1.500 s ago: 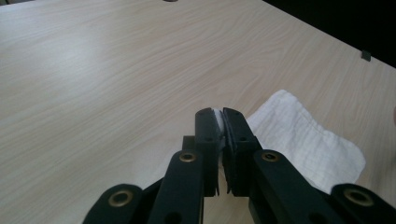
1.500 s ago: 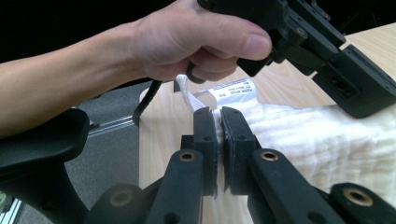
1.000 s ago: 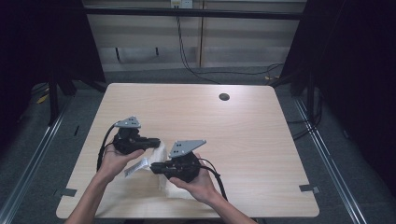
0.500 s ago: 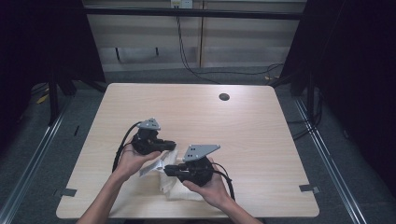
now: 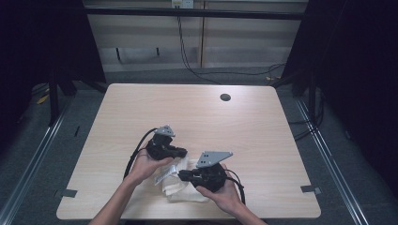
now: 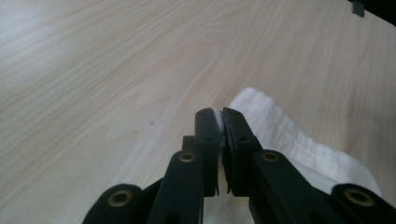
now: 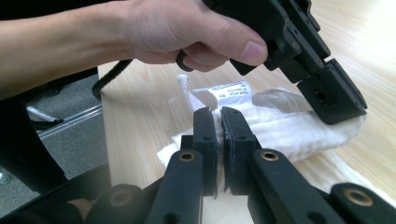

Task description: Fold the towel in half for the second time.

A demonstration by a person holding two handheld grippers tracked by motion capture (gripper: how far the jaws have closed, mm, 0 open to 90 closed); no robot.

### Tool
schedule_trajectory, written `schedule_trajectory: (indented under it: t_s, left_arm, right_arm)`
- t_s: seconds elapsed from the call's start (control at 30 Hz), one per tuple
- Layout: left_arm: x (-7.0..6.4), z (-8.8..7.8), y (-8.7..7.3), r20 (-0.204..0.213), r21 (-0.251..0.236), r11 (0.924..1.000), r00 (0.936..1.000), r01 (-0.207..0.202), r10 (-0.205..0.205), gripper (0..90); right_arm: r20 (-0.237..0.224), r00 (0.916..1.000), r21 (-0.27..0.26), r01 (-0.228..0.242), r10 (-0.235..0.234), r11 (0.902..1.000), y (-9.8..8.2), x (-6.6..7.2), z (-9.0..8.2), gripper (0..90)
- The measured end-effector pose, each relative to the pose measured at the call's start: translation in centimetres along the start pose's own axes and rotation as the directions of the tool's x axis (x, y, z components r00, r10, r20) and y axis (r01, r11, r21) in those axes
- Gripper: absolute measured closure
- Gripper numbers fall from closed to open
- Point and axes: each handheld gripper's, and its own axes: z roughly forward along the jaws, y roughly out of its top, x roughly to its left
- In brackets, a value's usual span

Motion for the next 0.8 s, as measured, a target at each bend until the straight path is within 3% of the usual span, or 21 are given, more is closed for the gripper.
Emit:
schedule_trajectory:
  t_s: [0.2, 0.57, 0.67, 0.8]
  left_arm:
    - [-0.3, 0.3, 0.4, 0.009, -0.022, 0.9997, 0.9999, 0.007, -0.006, 85.5]
    - [-0.4, 2.4, 0.4, 0.024, 0.009, 0.9998, 0.9996, 0.018, -0.018, 85.4]
    - [-0.3, 3.1, 0.3, 0.056, 0.012, 0.9995, 0.9979, 0.03, -0.031, 85.1]
    - [-0.4, 4.2, 0.2, 0.063, 0.017, 0.9992, 0.9974, 0.035, -0.036, 85.1]
  right_arm:
    - [-0.003, 0.9999, -0.004, -0.013, 0.013, 0.9999, -0.5, -0.1, -0.2, 85.2]
    - [0.023, 0.9994, 0.036, -0.028, 0.027, 0.999, -2.1, -0.5, -0.7, 85.0]
    - [0.018, 0.9993, 0.063, -0.035, 0.033, 0.9974, -2.7, -0.8, -0.9, 84.7]
    - [0.017, 0.9989, 0.108, -0.045, 0.043, 0.9932, -3.9, -1.5, -1.0, 84.5]
